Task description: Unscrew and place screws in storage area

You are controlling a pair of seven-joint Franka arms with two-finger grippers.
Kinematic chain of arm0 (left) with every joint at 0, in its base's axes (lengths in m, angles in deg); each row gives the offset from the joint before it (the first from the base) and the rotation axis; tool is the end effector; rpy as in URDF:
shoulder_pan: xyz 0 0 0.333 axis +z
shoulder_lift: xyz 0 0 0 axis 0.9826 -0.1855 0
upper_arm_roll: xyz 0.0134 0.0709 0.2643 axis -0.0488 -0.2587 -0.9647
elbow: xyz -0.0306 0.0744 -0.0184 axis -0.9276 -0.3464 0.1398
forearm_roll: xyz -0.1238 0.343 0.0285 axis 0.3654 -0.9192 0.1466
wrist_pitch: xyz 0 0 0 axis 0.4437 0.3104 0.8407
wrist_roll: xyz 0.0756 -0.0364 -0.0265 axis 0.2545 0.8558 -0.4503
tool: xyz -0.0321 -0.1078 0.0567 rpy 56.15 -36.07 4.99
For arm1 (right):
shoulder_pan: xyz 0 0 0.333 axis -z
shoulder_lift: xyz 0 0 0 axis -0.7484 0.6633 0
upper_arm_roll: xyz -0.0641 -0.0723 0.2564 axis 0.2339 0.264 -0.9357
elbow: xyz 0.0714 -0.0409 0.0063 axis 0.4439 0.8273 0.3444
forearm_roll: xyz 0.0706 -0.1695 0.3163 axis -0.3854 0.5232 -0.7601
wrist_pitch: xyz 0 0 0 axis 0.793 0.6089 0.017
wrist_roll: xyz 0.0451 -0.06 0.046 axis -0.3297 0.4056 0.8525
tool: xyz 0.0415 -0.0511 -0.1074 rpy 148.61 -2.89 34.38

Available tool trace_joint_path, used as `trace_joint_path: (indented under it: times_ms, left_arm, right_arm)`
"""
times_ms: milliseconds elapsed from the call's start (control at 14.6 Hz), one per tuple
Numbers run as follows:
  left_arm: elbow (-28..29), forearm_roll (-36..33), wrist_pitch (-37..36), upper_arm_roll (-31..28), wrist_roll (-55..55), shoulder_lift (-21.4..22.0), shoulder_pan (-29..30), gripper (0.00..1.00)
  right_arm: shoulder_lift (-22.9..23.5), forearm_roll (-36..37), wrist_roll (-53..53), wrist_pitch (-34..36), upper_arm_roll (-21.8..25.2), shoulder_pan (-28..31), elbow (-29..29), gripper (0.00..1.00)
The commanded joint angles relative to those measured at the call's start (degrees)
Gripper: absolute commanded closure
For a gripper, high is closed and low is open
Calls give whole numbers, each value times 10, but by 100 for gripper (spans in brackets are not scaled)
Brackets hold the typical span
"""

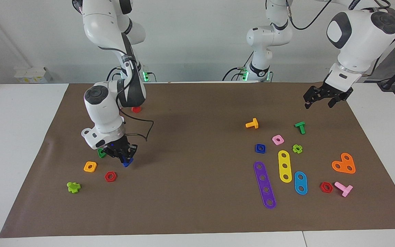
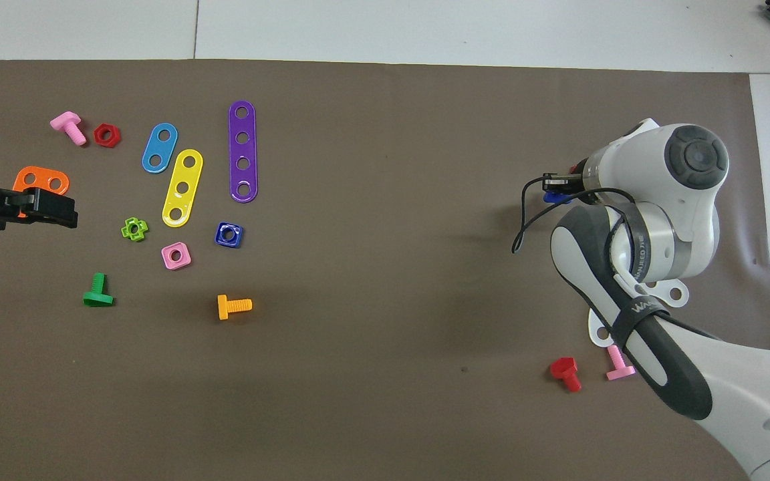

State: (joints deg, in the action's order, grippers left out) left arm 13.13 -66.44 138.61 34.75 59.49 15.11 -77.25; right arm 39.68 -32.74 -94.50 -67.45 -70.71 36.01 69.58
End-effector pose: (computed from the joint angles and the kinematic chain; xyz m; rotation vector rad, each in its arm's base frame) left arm 0.5344 -0.0053 0.5068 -3.1392 0.0567 0.0200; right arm 0.6014 0.0628 0.2968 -3.1150 0.0958 -0.2836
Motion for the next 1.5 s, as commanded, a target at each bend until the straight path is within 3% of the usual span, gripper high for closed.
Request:
trace_joint_path:
  times_ms: [0,684,752,821,889,1026,1299,1436]
  left_arm:
    - [22,-9,13,4,7,17,6,0]
    - [22,-9,13,4,7,18,6,0]
    - [22,-9,13,4,7,17,6,0]
    - [22,-9,13,4,7,17,6,0]
    - [22,-9,13,4,7,18,6,0]
    - [22,-9,13,4,7,18,6,0]
    - [22,-9,13,4,7,18,6,0]
    - [22,-9,14,4,7,18,6,0]
  right_arm:
    - [-36,-6,39,-60,-9,21,80,100]
    - [-50,-6,52,-62,-8,29,114,100]
    - [-49,-6,52,-61,-8,30,114,82]
    - [-49,-6,47,-61,-8,30,113,29]
    - [-49,-6,45,-56,-8,30,108,0]
    - [-58,-6,40,-37,-6,24,90,0]
    - [-94,3,-29,170,-2,31,-50,0]
    - [-126,3,-33,227,-1,40,-77,0]
